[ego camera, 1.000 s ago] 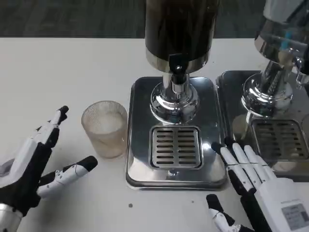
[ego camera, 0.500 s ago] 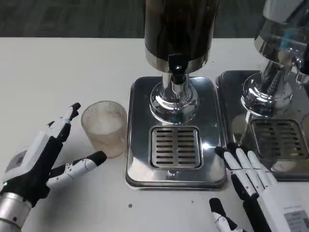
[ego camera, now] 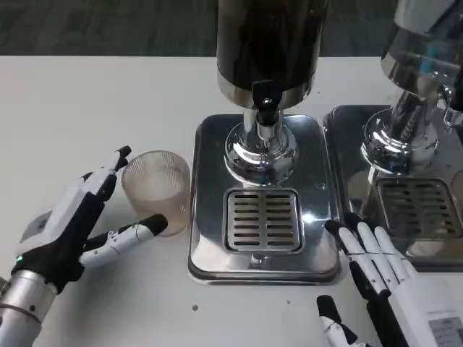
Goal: Grasp the cup under the faucet to collect the drink, then remove the cup.
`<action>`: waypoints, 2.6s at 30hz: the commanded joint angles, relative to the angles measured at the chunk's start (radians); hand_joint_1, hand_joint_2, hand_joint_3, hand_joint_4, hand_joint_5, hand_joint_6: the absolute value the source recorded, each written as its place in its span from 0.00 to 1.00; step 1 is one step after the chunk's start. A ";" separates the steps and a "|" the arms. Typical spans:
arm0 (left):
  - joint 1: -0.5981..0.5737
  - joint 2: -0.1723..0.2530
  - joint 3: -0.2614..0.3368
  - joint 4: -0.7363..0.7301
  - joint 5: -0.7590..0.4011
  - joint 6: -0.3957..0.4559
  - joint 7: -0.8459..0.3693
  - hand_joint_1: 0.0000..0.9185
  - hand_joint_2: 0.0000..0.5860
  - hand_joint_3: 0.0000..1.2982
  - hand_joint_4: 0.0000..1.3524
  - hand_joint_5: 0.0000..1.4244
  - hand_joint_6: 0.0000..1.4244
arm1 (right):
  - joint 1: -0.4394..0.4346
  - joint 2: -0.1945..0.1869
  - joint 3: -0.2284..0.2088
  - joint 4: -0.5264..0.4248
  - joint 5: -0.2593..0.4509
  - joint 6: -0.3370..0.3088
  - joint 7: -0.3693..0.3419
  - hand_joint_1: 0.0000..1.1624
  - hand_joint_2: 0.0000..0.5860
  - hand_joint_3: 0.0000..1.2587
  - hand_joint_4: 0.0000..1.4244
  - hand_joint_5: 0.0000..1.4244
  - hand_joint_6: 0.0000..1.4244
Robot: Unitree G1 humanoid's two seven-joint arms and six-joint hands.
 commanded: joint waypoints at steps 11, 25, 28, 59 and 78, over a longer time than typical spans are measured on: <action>-0.103 -0.002 -0.036 0.124 0.001 -0.005 -0.030 0.00 0.02 0.00 0.00 0.03 0.00 | 0.002 0.011 -0.002 -0.006 0.014 0.001 0.009 0.24 0.85 0.07 0.00 0.00 0.11; -0.176 -0.008 -0.089 0.212 0.015 -0.005 -0.025 0.00 0.02 0.00 0.00 0.03 0.00 | 0.020 0.024 -0.008 -0.011 0.023 0.006 0.006 0.24 0.86 0.07 0.00 0.00 0.12; -0.189 -0.008 -0.101 0.221 0.030 0.009 -0.012 0.02 0.01 0.00 0.00 0.03 0.00 | 0.019 0.028 -0.008 -0.011 0.022 0.006 0.007 0.24 0.87 0.08 0.01 0.00 0.12; -0.202 -0.078 -0.133 0.243 0.055 0.012 0.142 0.12 0.03 0.20 0.19 0.26 0.29 | 0.033 0.044 -0.007 -0.023 0.031 0.011 0.028 0.28 0.90 0.11 0.02 0.02 0.14; -0.205 -0.095 -0.163 0.290 0.106 -0.022 0.291 0.16 0.12 0.37 0.41 0.50 0.55 | 0.050 0.035 -0.036 -0.036 0.045 0.003 0.033 0.24 0.92 0.12 0.03 0.03 0.14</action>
